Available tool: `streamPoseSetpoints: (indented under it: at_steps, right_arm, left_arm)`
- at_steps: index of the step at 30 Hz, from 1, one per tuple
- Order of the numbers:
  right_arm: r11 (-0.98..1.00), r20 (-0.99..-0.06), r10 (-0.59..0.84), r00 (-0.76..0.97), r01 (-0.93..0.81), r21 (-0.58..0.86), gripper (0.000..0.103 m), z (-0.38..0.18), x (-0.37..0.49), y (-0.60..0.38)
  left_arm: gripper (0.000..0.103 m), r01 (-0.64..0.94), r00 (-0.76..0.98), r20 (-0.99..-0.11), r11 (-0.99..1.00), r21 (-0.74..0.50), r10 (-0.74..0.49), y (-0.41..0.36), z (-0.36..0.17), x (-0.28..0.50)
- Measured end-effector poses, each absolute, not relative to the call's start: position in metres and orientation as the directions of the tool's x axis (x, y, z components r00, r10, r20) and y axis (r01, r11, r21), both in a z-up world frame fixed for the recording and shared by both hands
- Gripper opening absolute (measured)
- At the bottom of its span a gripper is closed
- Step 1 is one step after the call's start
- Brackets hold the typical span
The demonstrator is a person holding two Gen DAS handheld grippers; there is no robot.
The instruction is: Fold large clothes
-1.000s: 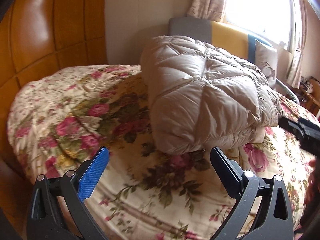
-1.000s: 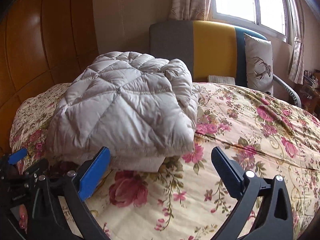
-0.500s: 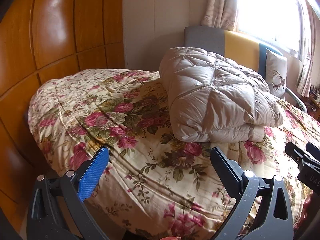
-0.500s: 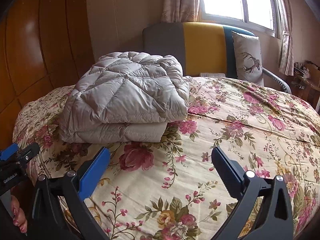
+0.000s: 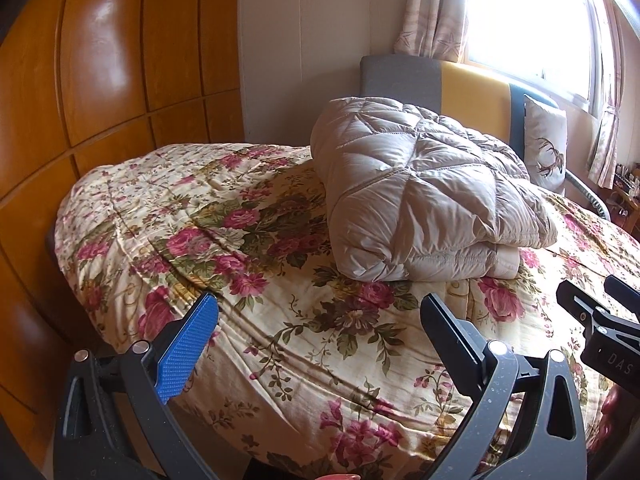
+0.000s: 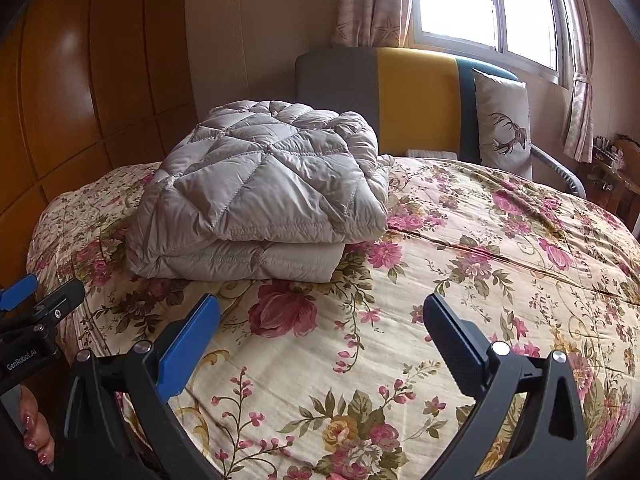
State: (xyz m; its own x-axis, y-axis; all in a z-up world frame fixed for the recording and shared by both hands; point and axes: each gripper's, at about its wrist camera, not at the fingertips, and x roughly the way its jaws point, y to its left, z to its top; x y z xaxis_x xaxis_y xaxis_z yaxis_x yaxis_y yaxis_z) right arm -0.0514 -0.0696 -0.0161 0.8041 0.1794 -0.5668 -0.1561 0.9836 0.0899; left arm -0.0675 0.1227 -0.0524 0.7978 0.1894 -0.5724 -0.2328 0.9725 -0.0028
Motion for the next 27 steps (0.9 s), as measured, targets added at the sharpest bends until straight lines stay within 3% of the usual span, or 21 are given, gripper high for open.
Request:
streamPoseSetpoints:
  at_steps: [27]
  right_arm:
    - [0.983, -0.570, 0.184, 0.801, -0.164, 0.086, 0.101, -0.0181, -0.0505, -0.0690]
  left_arm:
    - [0.100, -0.237, 0.790, -0.584, 0.972, -0.007, 0.188, 0.1235, -0.0571, -0.0664]
